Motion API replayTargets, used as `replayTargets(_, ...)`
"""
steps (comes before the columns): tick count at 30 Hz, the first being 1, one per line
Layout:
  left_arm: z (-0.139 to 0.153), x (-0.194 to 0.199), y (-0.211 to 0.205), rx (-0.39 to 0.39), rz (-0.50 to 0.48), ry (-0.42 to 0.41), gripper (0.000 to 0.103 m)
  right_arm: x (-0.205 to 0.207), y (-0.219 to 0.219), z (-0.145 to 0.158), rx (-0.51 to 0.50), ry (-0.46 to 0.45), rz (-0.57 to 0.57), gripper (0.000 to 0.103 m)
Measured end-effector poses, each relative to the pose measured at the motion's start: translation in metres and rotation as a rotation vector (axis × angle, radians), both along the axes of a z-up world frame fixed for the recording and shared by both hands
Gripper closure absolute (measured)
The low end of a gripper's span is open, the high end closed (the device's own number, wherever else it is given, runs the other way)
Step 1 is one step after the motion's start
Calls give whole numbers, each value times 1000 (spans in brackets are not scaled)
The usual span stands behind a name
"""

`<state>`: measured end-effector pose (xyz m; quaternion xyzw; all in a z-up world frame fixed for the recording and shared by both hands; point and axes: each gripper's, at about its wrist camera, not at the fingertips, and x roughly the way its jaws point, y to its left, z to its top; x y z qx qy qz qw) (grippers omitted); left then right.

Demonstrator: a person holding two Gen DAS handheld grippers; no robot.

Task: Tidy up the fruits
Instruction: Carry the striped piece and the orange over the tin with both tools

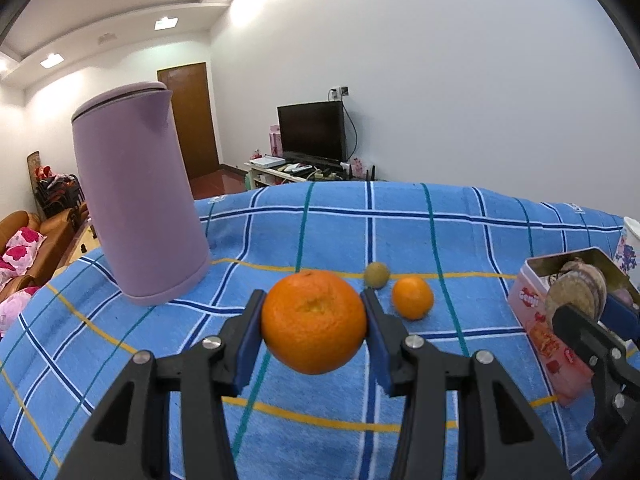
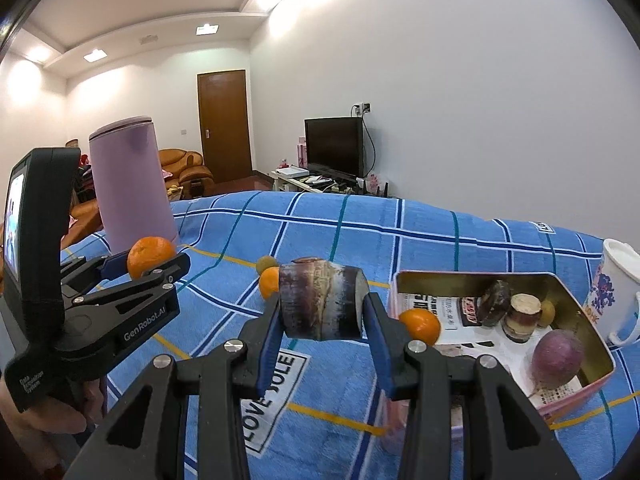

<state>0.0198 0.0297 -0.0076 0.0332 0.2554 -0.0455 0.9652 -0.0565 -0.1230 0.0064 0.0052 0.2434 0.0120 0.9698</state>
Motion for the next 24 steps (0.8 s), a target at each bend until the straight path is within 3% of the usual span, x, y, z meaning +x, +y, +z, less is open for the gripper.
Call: replayTargets(24, 1, -24, -52, -21, -86, 14, 54, -24, -45, 5, -26, -13, -23, 61)
